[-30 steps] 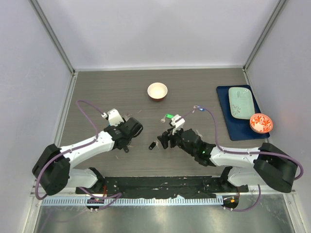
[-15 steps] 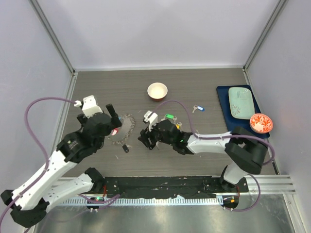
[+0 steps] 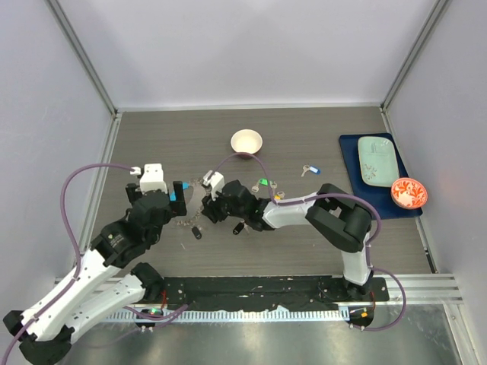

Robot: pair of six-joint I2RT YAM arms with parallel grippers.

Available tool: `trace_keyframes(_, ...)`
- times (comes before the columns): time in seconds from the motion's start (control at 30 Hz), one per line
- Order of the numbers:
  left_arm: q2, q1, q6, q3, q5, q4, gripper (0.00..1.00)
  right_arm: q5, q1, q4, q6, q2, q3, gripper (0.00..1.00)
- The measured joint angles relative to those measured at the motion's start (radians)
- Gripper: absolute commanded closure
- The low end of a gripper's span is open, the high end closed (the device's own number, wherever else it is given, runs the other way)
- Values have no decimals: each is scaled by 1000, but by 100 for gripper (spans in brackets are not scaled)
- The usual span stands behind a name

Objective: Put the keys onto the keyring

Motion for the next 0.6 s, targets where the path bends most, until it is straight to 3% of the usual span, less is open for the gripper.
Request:
trace_keyframes(0.37, 14, 201, 34, -42, 119, 45, 7, -63, -93, 23, 213, 110, 53, 60)
trace_keyframes(0.6, 41, 270, 40, -43, 216, 68, 7, -150, -143, 101, 325, 150, 47, 65)
